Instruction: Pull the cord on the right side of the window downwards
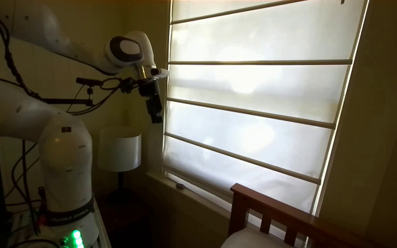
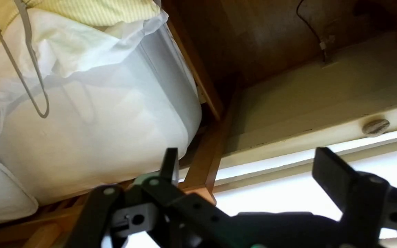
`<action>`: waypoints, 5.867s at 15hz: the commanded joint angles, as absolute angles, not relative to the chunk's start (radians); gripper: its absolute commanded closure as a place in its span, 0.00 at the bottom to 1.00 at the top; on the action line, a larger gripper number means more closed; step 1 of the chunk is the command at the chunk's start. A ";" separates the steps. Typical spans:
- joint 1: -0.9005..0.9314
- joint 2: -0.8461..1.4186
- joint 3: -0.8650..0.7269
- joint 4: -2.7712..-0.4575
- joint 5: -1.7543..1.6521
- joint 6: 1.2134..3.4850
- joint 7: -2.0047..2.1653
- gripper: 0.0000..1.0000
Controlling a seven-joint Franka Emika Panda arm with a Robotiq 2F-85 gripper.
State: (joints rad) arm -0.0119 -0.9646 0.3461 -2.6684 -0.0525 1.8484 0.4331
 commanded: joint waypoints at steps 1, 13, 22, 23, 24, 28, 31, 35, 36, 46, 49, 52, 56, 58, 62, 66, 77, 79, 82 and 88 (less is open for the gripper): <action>-0.084 -0.942 0.291 -2.597 -0.090 1.847 0.485 0.00; -0.281 -0.764 0.076 -2.176 -0.234 1.900 0.428 0.00; -0.281 -0.699 0.065 -2.112 -0.238 1.884 0.428 0.00; -0.281 -0.699 0.066 -2.112 -0.238 1.884 0.428 0.00; -0.281 -0.699 0.066 -2.112 -0.238 1.884 0.428 0.00; -0.270 -0.630 0.015 -2.050 -0.246 1.976 0.360 0.00; -0.241 -0.508 -0.085 -1.907 -0.225 2.074 0.170 0.00; -0.213 -0.348 -0.144 -1.677 -0.218 2.063 0.013 0.00; -0.206 -0.310 -0.146 -1.622 -0.224 2.069 -0.009 0.00; -0.207 -0.205 -0.149 -1.460 -0.225 2.110 0.017 0.00; -0.186 -0.084 -0.240 -1.288 -0.044 2.176 -0.173 0.00; -0.196 0.008 -0.303 -1.151 0.177 2.161 -0.354 0.00; -0.246 0.129 -0.341 -0.962 0.382 2.087 -0.467 0.00; -0.228 0.068 -0.330 -1.071 0.337 2.137 -0.442 0.00; -0.247 0.129 -0.338 -0.976 0.380 2.115 -0.450 0.00; -0.266 0.198 -0.347 -0.884 0.403 2.187 -0.428 0.00; -0.373 0.380 -0.261 -0.665 0.494 2.298 -0.361 0.00; -0.374 0.413 -0.262 -0.621 0.494 2.298 -0.340 0.00; -0.355 0.469 -0.277 -0.579 0.476 2.415 -0.288 0.00; -0.301 0.568 -0.265 -0.529 0.484 2.671 -0.251 0.00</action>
State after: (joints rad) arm -0.3184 0.5000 -0.2609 -0.6037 0.4916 2.5862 -0.2979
